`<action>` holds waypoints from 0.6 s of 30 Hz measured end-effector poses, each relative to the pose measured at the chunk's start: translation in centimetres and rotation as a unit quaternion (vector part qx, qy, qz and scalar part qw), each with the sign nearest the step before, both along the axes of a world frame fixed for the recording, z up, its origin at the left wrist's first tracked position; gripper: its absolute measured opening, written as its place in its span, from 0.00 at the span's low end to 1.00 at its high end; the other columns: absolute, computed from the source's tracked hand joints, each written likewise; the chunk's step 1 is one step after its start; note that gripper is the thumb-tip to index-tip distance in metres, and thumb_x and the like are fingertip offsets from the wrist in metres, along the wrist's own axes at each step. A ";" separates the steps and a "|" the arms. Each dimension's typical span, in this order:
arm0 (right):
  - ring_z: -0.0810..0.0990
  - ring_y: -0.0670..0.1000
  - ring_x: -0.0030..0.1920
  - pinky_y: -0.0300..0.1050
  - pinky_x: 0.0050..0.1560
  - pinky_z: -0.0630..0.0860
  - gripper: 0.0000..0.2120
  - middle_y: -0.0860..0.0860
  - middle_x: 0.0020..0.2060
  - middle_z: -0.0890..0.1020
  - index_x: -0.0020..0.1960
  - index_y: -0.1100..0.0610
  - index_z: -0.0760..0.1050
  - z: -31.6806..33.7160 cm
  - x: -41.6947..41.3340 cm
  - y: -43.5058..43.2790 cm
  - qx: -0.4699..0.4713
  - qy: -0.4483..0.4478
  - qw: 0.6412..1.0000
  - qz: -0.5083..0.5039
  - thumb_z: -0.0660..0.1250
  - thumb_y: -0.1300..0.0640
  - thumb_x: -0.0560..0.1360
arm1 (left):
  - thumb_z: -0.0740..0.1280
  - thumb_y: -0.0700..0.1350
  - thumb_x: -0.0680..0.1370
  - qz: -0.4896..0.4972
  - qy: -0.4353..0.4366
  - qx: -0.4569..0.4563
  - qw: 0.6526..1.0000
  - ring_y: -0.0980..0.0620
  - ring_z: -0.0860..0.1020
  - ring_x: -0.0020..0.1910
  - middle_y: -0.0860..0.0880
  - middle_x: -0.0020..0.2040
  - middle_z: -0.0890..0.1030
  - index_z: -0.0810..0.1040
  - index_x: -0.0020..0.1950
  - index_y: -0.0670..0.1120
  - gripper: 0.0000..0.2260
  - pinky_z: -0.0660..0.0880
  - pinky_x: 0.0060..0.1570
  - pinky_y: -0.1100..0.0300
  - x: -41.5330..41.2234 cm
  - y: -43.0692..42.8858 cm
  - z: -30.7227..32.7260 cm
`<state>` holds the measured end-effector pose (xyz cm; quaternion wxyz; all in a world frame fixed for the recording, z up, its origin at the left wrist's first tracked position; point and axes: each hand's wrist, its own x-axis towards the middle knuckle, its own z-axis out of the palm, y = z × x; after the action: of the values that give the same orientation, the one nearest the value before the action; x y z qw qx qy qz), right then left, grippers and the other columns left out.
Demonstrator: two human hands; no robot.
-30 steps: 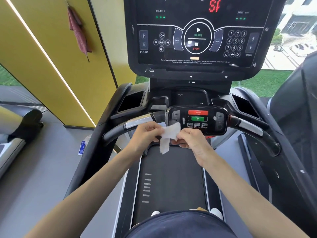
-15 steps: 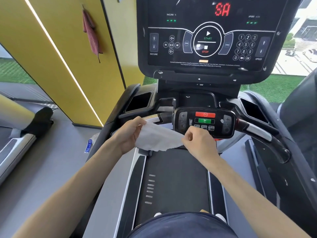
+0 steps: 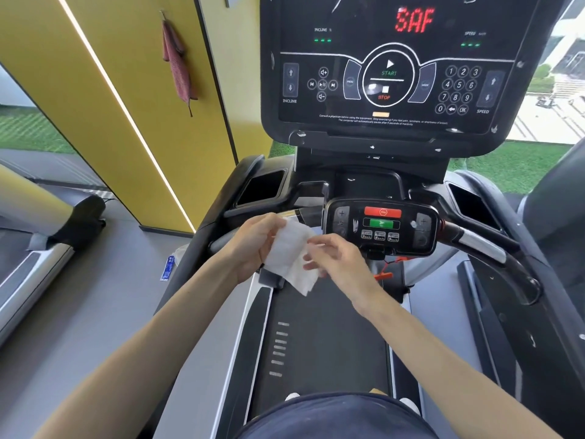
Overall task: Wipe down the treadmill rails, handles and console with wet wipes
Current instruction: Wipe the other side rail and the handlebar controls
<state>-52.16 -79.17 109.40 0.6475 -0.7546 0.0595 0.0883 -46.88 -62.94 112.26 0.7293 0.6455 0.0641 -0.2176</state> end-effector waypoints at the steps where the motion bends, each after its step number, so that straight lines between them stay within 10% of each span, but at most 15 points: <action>1: 0.83 0.52 0.46 0.43 0.44 0.76 0.14 0.59 0.48 0.84 0.56 0.60 0.76 0.2 0.3 0.0 0.097 0.094 0.991 -0.015 0.62 0.50 0.79 | 0.59 0.38 0.79 -0.024 -0.028 0.011 0.999 0.56 0.71 0.27 0.53 0.29 0.74 0.73 0.36 0.45 0.12 0.68 0.27 0.66 -0.2 -0.1 0.1; 5: 0.83 0.60 0.48 0.53 0.49 0.80 0.24 0.64 0.51 0.83 0.60 0.64 0.74 0.1 0.4 -0.8 0.325 0.271 0.905 -0.054 0.58 0.44 0.80 | 0.62 0.40 0.79 -0.217 -0.119 0.126 0.961 0.58 0.72 0.33 0.54 0.33 0.75 0.74 0.40 0.45 0.08 0.68 0.36 0.67 -1.2 -0.1 -0.1; 9: 0.83 0.55 0.48 0.48 0.45 0.80 0.14 0.59 0.52 0.82 0.61 0.65 0.76 -0.2 0.3 -1.2 0.291 0.209 0.931 -0.071 0.61 0.60 0.79 | 0.66 0.46 0.79 -0.177 -0.121 0.105 0.971 0.49 0.82 0.49 0.44 0.48 0.83 0.79 0.48 0.40 0.09 0.76 0.49 0.58 -1.1 0.5 -0.3; 12: 0.83 0.51 0.43 0.46 0.42 0.79 0.09 0.55 0.47 0.83 0.57 0.62 0.78 -0.2 0.4 -1.8 0.268 0.192 0.940 -0.086 0.61 0.63 0.79 | 0.69 0.48 0.77 -0.034 -0.081 0.151 0.985 0.50 0.78 0.45 0.46 0.46 0.82 0.79 0.48 0.44 0.08 0.73 0.40 0.60 -0.4 1.2 -1.2; 18: 0.83 0.54 0.49 0.48 0.46 0.81 0.12 0.57 0.52 0.84 0.60 0.60 0.77 0.3 0.2 -2.1 0.272 0.169 0.946 -0.039 0.60 0.66 0.79 | 0.65 0.52 0.78 -0.118 0.134 0.064 0.982 0.52 0.78 0.37 0.50 0.37 0.81 0.80 0.44 0.45 0.11 0.74 0.45 0.57 -1.9 -0.2 -2.4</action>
<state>-51.98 -81.25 109.73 0.8117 -0.5204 0.1712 0.2023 -48.75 -63.16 109.90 0.6407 0.6588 0.0987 -0.3818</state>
